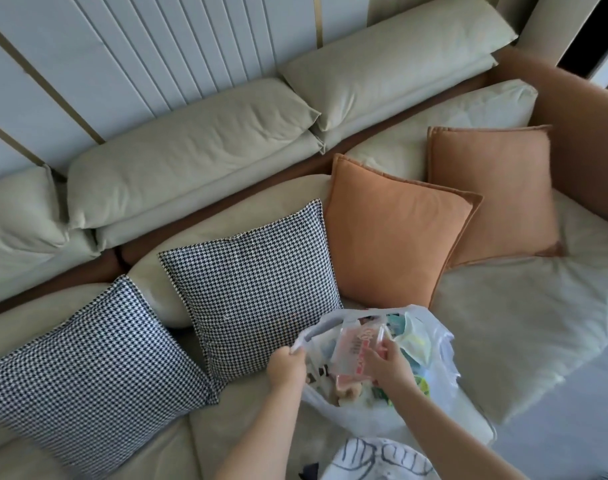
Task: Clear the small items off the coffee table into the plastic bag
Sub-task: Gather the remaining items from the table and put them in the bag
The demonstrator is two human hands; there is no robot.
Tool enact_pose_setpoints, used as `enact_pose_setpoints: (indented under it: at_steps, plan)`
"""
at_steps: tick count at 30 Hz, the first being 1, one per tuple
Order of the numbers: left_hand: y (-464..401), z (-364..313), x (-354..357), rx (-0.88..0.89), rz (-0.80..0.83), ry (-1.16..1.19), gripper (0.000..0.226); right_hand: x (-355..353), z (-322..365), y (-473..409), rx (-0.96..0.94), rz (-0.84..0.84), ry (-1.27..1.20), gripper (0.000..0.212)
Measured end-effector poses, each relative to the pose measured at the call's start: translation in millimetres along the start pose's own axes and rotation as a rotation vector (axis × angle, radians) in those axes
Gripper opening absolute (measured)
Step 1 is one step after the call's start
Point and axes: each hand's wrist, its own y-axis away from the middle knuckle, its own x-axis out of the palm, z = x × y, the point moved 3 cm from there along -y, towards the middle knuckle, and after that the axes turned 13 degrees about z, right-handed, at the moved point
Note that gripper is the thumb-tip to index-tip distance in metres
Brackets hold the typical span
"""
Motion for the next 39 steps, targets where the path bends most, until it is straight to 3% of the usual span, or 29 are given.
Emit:
enact_pose_setpoints:
  at_steps: [2, 8, 14, 20, 24, 30, 32, 34, 39]
  plan:
    - [6.0, 0.7, -9.6, 0.087, -0.042, -0.003, 0.023, 6.8, 3.3, 6.1, -0.037, -0.011, 0.030, 0.026]
    - [32.9, -7.6, -1.6, 0.221, 0.054, 0.034, 0.028, 33.9, 1.9, 22.9, -0.068, 0.074, 0.084, 0.039]
    - [43.6, -1.4, 1.2, 0.194, 0.110, 0.020, 0.021, 21.0, -26.3, 47.5, 0.028, -0.078, 0.162, 0.016]
    - [54.0, -9.4, 5.7, 0.241, 0.135, -0.014, 0.020, -12.1, -40.7, 77.6, 0.008, -0.178, 0.121, 0.020]
    - [63.8, -24.5, 7.8, 0.305, 0.109, -0.185, 0.027, -28.4, -55.9, 101.9, -0.003, -0.221, -0.013, 0.014]
    - [90.9, -54.9, 14.9, 0.455, -0.044, -0.495, 0.033, -61.4, -75.7, 138.8, 0.010, -0.325, -0.115, 0.034]
    - [104.9, -65.6, 26.8, 0.543, -0.083, -0.564, 0.035, -74.9, -81.8, 149.5, -0.014, -0.343, -0.135, 0.029]
    - [120.5, -74.6, 49.5, 0.625, -0.003, -0.606, 0.035, -90.1, -89.4, 160.2, -0.016, -0.355, -0.111, 0.018]
    - [174.9, -78.5, 139.3, 0.723, 0.244, -0.808, 0.035, -135.6, -124.6, 194.6, -0.007, -0.403, -0.083, 0.026]
